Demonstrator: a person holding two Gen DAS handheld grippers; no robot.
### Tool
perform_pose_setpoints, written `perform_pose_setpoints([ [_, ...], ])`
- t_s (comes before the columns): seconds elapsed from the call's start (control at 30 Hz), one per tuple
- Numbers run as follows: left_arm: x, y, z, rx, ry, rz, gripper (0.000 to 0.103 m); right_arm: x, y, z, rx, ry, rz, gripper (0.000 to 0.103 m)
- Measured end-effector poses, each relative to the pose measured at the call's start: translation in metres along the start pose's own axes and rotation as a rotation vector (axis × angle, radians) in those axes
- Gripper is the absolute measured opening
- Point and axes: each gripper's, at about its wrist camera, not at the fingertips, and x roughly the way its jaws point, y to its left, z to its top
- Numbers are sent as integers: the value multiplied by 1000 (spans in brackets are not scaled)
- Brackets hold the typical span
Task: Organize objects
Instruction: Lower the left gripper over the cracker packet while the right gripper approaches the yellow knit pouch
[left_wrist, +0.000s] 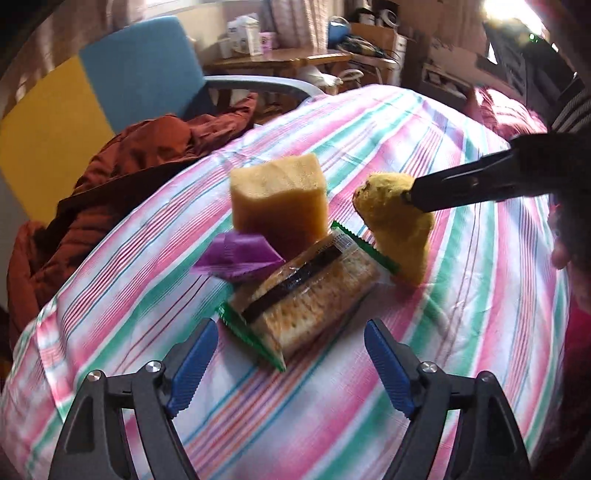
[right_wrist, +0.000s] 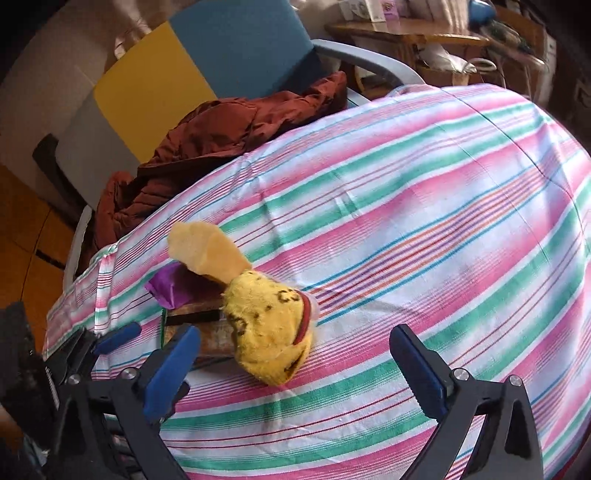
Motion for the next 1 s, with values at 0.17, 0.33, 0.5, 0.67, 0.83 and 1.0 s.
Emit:
perform_pose_setpoints([
  [0.17,20,5,7,13,32,-47,83,3,-7,1,47,19,16,103],
  [0.33,24,0,5,11,20,-8,69,4,-9,1,63,15,13,103],
  [0.5,10,-11,-13,-5,3,-40,47,0,-9,2,66,-4,22,103],
  [0.67,-10,-32,-38,-4,10,-103,44,0,-10,2,63,-13,15,103],
  [0.83,-29,-38,-47,-80,-5,-129,53,2,-9,1,58,3,20,103],
  [1.0,-37,-40,-31,-40,-31,-102,55,7,-19,3,104,16,28,103],
])
